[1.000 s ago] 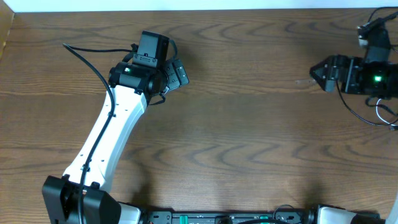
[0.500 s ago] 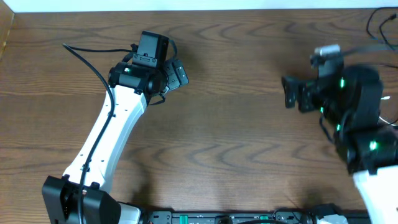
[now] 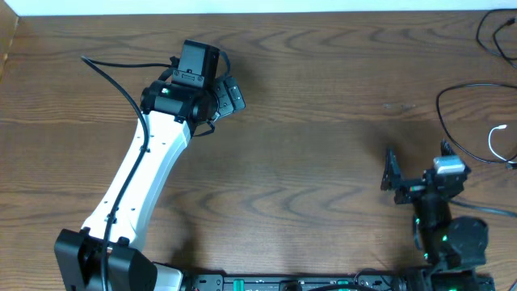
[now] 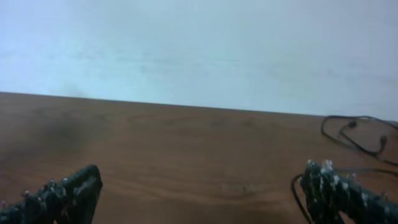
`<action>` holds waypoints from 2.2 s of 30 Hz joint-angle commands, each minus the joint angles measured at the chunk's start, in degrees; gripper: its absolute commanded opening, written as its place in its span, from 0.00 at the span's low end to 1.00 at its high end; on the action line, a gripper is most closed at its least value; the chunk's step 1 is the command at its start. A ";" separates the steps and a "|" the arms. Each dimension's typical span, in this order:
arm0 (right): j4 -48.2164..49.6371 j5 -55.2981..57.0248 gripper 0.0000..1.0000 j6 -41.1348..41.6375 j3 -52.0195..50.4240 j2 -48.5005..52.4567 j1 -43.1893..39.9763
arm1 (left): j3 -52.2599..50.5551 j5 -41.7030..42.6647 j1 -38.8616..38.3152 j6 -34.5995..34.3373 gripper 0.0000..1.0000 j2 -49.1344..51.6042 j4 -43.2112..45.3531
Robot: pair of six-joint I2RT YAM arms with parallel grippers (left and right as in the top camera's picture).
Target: Untangle cables
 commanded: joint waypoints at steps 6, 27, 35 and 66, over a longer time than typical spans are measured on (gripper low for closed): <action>2.10 1.01 0.99 0.00 -13.44 -13.25 -0.96 | 0.79 -0.72 0.31 0.13 1.00 -0.94 -0.17; -2.12 -0.46 0.99 0.02 -13.46 -12.52 -1.88 | 0.79 -0.72 0.31 0.13 1.00 -0.94 -0.17; -2.10 -0.44 0.99 0.02 -13.46 -12.52 -1.88 | 0.79 -0.74 0.31 0.90 1.00 -0.94 -0.72; -2.12 -0.44 0.99 0.02 -13.46 -12.52 -1.88 | -56.04 -2.32 16.46 17.99 1.00 -59.28 46.86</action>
